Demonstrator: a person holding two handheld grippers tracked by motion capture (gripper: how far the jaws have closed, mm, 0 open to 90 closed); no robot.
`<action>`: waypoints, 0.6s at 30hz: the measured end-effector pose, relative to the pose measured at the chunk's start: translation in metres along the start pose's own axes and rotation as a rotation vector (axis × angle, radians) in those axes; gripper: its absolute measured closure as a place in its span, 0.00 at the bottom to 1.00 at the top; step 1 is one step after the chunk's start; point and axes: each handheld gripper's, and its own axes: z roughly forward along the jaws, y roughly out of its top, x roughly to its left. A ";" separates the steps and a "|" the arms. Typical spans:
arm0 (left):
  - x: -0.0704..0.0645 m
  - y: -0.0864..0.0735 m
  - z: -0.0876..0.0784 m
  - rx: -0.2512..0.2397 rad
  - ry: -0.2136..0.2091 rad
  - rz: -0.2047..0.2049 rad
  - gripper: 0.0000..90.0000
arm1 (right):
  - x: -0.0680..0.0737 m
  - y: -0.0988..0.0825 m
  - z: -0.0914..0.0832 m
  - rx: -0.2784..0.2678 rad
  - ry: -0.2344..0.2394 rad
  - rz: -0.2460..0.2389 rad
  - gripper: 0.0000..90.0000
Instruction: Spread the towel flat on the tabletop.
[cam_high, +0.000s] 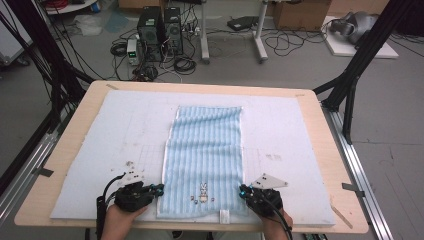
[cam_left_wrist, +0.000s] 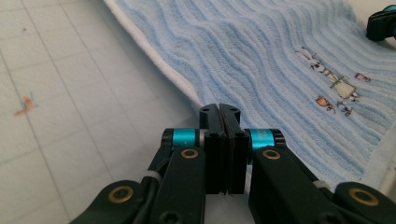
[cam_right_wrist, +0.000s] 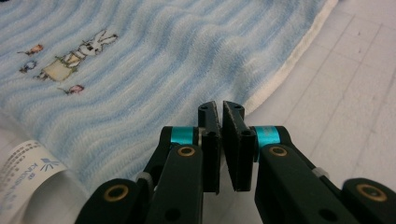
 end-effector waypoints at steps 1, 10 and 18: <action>-0.001 -0.001 -0.002 -0.001 -0.006 -0.001 0.98 | 0.002 -0.001 -0.003 0.004 0.005 -0.001 0.95; -0.006 -0.002 -0.024 -0.057 -0.102 -0.020 0.98 | 0.014 -0.006 -0.032 -0.036 0.028 -0.022 0.95; -0.008 -0.009 -0.034 -0.044 -0.171 -0.045 0.99 | 0.027 -0.005 -0.056 -0.032 0.014 -0.061 0.95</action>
